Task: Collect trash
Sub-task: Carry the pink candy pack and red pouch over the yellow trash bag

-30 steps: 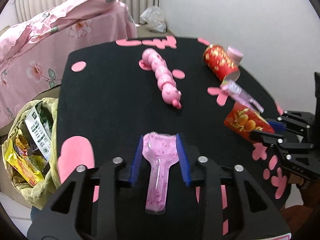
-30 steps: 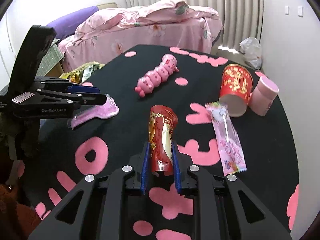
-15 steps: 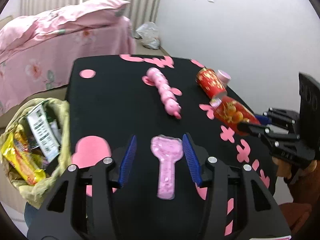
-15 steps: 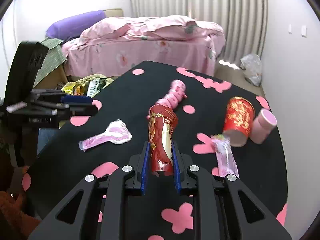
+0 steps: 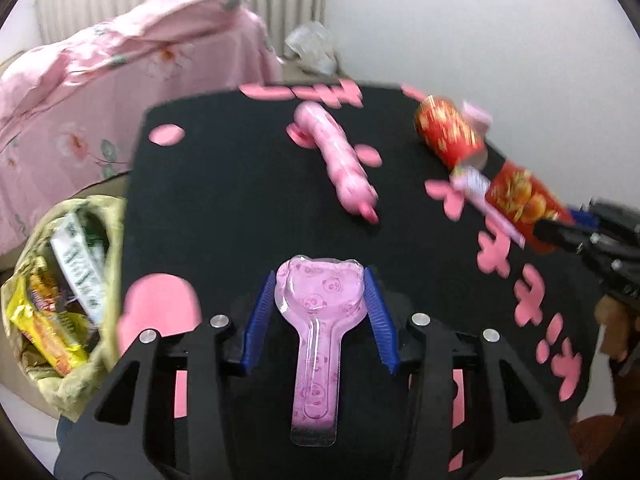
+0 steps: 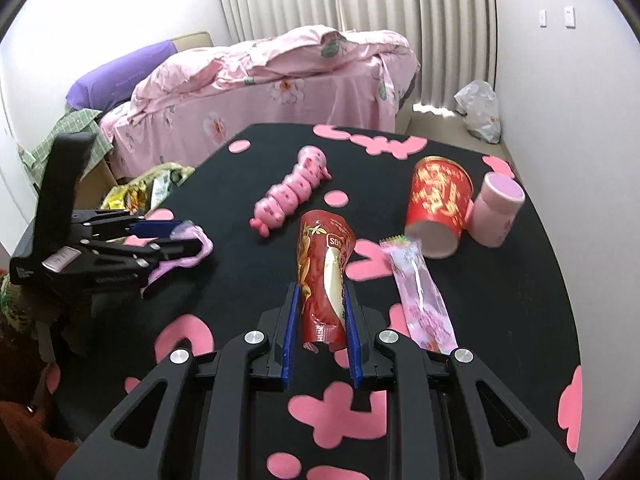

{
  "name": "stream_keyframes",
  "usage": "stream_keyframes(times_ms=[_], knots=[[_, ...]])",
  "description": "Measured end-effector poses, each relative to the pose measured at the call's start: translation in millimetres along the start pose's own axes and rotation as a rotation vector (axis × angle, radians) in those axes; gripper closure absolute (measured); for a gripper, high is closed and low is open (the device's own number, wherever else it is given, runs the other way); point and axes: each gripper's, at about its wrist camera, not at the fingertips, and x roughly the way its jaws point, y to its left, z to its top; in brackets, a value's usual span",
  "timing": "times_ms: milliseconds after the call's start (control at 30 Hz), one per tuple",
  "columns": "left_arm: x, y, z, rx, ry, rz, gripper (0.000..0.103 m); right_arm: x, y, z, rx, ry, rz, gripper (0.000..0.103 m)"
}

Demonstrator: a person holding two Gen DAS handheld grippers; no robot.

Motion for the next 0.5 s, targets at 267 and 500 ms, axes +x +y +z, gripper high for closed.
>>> stream_keyframes(times_ms=[267,500], knots=[[-88.6,84.4,17.5,-0.193,-0.270,0.158,0.060,-10.9,53.5,67.7,-0.126,-0.129,0.108,0.083],[-122.9,166.3,2.3,-0.412,-0.355,0.279,0.060,36.0,121.7,130.8,-0.173,-0.124,0.265,0.083]])
